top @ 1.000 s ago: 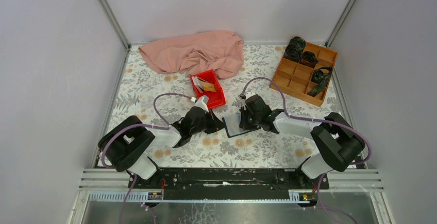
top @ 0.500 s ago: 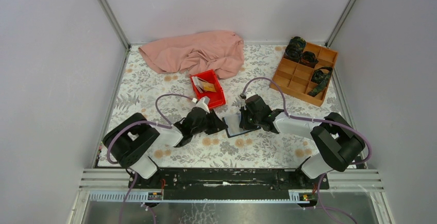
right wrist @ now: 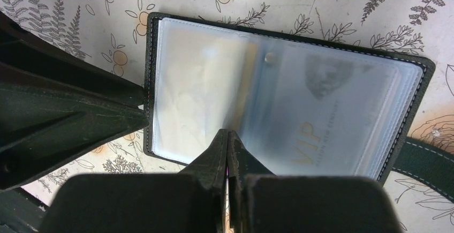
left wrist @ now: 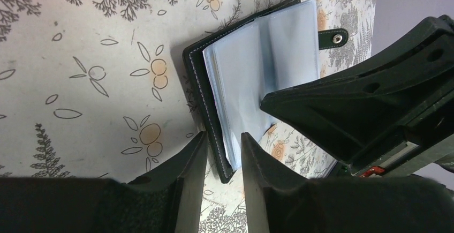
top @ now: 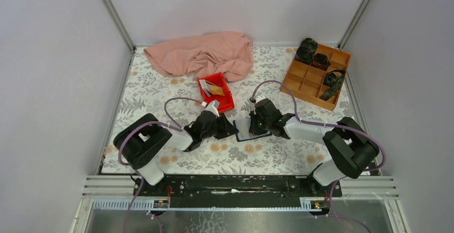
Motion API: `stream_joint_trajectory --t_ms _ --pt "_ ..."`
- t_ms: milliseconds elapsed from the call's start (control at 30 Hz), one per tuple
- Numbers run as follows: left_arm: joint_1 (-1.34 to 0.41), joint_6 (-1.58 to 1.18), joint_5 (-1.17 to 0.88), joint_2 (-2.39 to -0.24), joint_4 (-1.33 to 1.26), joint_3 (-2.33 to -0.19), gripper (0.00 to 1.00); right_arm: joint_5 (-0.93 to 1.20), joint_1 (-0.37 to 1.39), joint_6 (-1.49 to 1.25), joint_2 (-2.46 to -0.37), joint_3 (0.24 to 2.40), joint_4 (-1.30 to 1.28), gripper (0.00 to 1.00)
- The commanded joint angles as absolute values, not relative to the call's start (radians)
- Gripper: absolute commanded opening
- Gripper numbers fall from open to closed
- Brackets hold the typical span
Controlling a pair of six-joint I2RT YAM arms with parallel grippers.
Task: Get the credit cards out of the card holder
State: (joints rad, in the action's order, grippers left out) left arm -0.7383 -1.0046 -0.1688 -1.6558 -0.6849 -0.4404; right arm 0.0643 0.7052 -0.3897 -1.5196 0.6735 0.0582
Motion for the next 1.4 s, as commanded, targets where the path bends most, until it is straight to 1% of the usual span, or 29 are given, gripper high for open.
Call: stream_joint_trajectory --t_ms 0,133,233,667,1367 --pt "-0.733 -1.0 -0.173 -1.624 -0.708 -0.473 0.36 0.046 0.712 -0.386 -1.517 0.669 0.068 0.0" --pt "-0.733 -0.96 -0.112 -1.544 -0.588 -0.481 0.35 0.047 0.712 -0.385 -1.522 0.67 0.071 0.0" --pt "-0.733 -0.942 -0.102 -1.519 -0.549 -0.489 0.35 0.051 0.712 -0.384 -1.529 0.67 0.073 0.0" --pt "-0.747 -0.957 -0.15 -1.652 -0.621 -0.547 0.35 0.043 0.711 -0.38 -1.531 0.669 0.072 0.0" --pt "-0.75 -0.969 -0.177 -1.725 -0.664 -0.567 0.35 0.043 0.712 -0.378 -1.531 0.666 0.073 0.0"
